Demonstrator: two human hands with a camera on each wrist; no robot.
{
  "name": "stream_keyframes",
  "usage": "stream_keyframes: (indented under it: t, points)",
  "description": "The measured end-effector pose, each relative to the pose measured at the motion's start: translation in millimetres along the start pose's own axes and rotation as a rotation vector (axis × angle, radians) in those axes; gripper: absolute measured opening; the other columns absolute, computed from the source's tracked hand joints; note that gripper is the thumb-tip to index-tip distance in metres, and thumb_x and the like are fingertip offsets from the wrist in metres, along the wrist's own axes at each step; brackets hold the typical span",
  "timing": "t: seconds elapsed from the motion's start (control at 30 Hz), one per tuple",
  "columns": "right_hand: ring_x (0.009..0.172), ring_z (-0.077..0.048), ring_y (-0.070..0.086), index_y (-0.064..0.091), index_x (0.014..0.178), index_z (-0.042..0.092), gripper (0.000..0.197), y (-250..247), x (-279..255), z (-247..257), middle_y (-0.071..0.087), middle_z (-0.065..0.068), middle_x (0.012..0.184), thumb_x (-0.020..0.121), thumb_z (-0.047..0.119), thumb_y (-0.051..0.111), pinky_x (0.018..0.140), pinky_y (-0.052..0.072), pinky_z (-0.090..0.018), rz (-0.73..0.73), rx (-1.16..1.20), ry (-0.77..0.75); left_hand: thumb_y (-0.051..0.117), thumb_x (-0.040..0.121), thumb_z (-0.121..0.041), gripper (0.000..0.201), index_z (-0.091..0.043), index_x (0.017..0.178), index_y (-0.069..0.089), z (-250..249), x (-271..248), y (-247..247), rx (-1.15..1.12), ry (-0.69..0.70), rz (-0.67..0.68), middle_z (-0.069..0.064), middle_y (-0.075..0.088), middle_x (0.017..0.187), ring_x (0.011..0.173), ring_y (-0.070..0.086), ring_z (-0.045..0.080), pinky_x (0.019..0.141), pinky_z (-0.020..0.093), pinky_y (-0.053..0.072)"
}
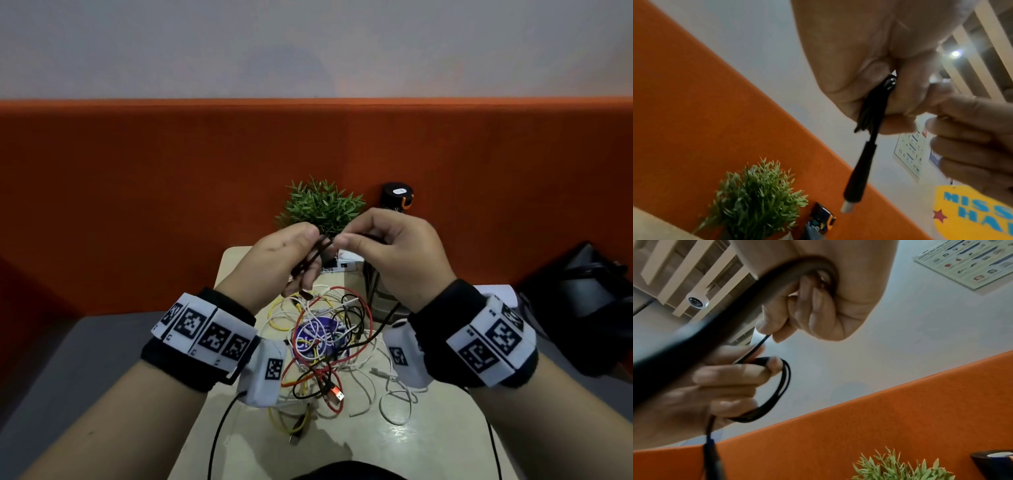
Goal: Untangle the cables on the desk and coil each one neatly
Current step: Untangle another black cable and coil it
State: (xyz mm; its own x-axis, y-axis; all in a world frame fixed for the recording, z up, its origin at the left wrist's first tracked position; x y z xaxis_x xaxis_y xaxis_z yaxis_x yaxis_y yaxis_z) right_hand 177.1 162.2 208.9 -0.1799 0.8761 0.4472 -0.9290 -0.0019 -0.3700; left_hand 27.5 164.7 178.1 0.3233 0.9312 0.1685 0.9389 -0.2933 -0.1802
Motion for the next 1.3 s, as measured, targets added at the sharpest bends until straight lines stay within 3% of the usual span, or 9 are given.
stream_keyframes:
  t: [0.17,0.3,0.53,0.67,0.83,0.93,1.0,1.17,1.3]
  points:
    - [0.077,-0.018,0.064,0.068,0.077,0.024,0.011,0,8,-9,0.068,-0.004,0.079,0.082,0.015,0.072,0.069,0.054,-0.031,-0.08,0.093,0.02,0.05,0.086,-0.026,0.022,-0.006,0.092,0.057,-4,-2,8,-0.121,-0.015,0.104,-0.001,0.048,0.052,0.047,0.037,0.01,0.045,0.018,0.028]
    - [0.047,-0.004,0.047,0.07,0.089,0.027,0.021,9,7,-25,0.056,0.005,0.063,0.093,0.01,0.058,0.046,0.038,-0.016,-0.102,0.212,0.131,0.043,0.091,-0.015,0.019,0.0,0.092,0.054,-8,-2,5,-0.427,0.018,0.069,0.001,0.045,0.049,0.037,0.027,0.007,0.044,0.024,0.02]
    - [0.035,-0.007,0.037,0.057,0.124,0.02,0.032,72,-37,-64,0.046,-0.002,0.058,0.099,0.006,0.042,0.036,0.031,-0.019,0.259,0.312,0.527,0.036,0.092,0.002,0.018,-0.001,0.104,0.049,-17,2,-6,-0.582,0.042,-0.11,0.007,0.068,0.075,0.046,0.054,0.013,0.052,0.025,0.049]
    - [0.047,0.003,0.041,0.046,0.135,0.028,0.035,86,-52,-55,0.046,0.014,0.062,0.101,0.025,0.04,0.05,0.033,-0.015,0.491,-0.008,0.405,0.026,0.099,0.003,0.022,-0.006,0.104,0.046,-12,2,-13,-0.525,0.035,-0.244,0.008,0.073,0.094,0.075,0.07,0.018,0.07,0.026,0.054]
    - [0.061,0.012,0.049,0.064,0.105,0.022,0.02,73,-51,-25,0.053,0.018,0.069,0.099,0.027,0.046,0.055,0.034,-0.007,0.47,-0.118,0.252,0.032,0.101,-0.007,0.018,-0.018,0.102,0.046,3,2,-30,0.004,0.062,-0.408,0.0,0.073,0.096,0.075,0.071,0.022,0.084,0.031,0.05]
    - [0.067,-0.002,0.054,0.067,0.084,0.023,0.02,53,-42,-13,0.061,0.011,0.07,0.095,0.032,0.054,0.06,0.042,-0.023,0.328,-0.118,0.147,0.039,0.099,-0.009,0.013,-0.015,0.104,0.048,8,0,-26,0.219,0.064,-0.324,-0.002,0.073,0.086,0.063,0.068,0.017,0.065,0.019,0.051]
    - [0.055,-0.004,0.047,0.065,0.074,0.024,0.02,40,-35,-6,0.054,0.015,0.057,0.092,0.03,0.06,0.052,0.033,-0.019,0.236,-0.106,0.107,0.044,0.097,-0.008,0.011,-0.012,0.102,0.053,11,-2,-20,0.314,0.043,-0.248,-0.007,0.068,0.07,0.053,0.06,0.011,0.053,0.016,0.046]
    - [0.048,-0.005,0.035,0.062,0.069,0.017,0.018,13,-16,0,0.045,0.006,0.047,0.078,0.025,0.076,0.047,0.028,-0.019,0.103,-0.018,0.064,0.043,0.099,-0.029,0.029,-0.008,0.082,0.055,14,-13,4,0.089,-0.057,0.015,0.003,0.047,0.052,0.039,0.037,0.012,0.039,0.02,0.03]
    - [0.052,-0.016,0.041,0.063,0.073,0.011,0.016,1,-3,9,0.051,-0.027,0.063,0.075,0.016,0.078,0.048,0.034,-0.023,0.043,0.146,0.006,0.049,0.091,-0.033,0.029,-0.006,0.087,0.06,4,-20,16,-0.055,-0.036,0.159,0.003,0.04,0.05,0.044,0.032,0.01,0.044,0.018,0.027]
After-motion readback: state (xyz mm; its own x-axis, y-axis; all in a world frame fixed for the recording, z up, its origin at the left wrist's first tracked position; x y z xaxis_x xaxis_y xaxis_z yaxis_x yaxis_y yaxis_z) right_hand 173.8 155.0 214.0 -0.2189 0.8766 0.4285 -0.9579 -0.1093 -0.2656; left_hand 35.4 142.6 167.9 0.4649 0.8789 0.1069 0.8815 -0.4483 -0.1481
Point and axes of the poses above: each hand's wrist, its own x-axis towards the middle knuckle, its own y-axis out of the palm, z = x × y, the point moved 5 cm from there along x, towards the middle knuckle
